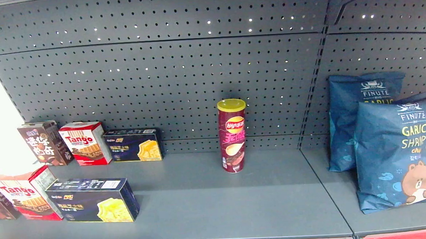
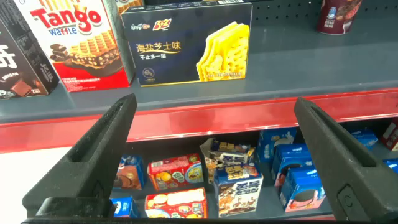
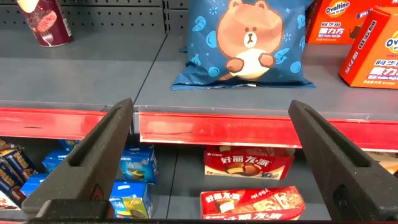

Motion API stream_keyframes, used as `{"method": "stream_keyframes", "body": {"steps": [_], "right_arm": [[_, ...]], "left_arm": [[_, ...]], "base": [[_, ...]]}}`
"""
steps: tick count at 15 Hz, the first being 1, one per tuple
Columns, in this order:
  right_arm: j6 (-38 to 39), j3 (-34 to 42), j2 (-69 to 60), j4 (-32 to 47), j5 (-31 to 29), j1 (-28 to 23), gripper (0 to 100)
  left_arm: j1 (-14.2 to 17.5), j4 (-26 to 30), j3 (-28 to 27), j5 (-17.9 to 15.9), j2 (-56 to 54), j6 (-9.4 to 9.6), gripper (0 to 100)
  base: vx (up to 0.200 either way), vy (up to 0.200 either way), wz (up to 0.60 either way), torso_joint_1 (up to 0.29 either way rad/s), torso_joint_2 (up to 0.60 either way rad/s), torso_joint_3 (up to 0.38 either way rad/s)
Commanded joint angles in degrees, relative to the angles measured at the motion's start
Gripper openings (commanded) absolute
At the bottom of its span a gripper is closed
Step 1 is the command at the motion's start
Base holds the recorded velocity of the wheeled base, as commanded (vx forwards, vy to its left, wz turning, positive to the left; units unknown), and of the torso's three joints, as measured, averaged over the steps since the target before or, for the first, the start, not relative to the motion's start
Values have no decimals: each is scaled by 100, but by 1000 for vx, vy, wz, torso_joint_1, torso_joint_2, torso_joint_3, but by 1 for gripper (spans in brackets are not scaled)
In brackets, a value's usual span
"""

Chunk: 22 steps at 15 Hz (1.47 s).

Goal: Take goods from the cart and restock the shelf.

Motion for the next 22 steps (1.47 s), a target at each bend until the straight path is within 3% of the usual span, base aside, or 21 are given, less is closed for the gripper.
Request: {"method": "stream_keyframes", "body": {"steps": [1, 9, 22], "right_arm": [[-4, 0, 0, 3, 1, 0, 100], [5, 0, 0, -6, 1, 0, 100], [5, 0, 0, -6, 1, 0, 100]], "left_arm": [[1, 0, 1, 8, -2, -1, 100], [1, 0, 1, -1, -2, -1, 100], [1, 0, 1, -1, -2, -1, 100]], "base": [[0, 0, 0, 0, 0, 0], [0, 0, 0, 0, 0, 0], [0, 0, 600, 1, 3, 2]]}}
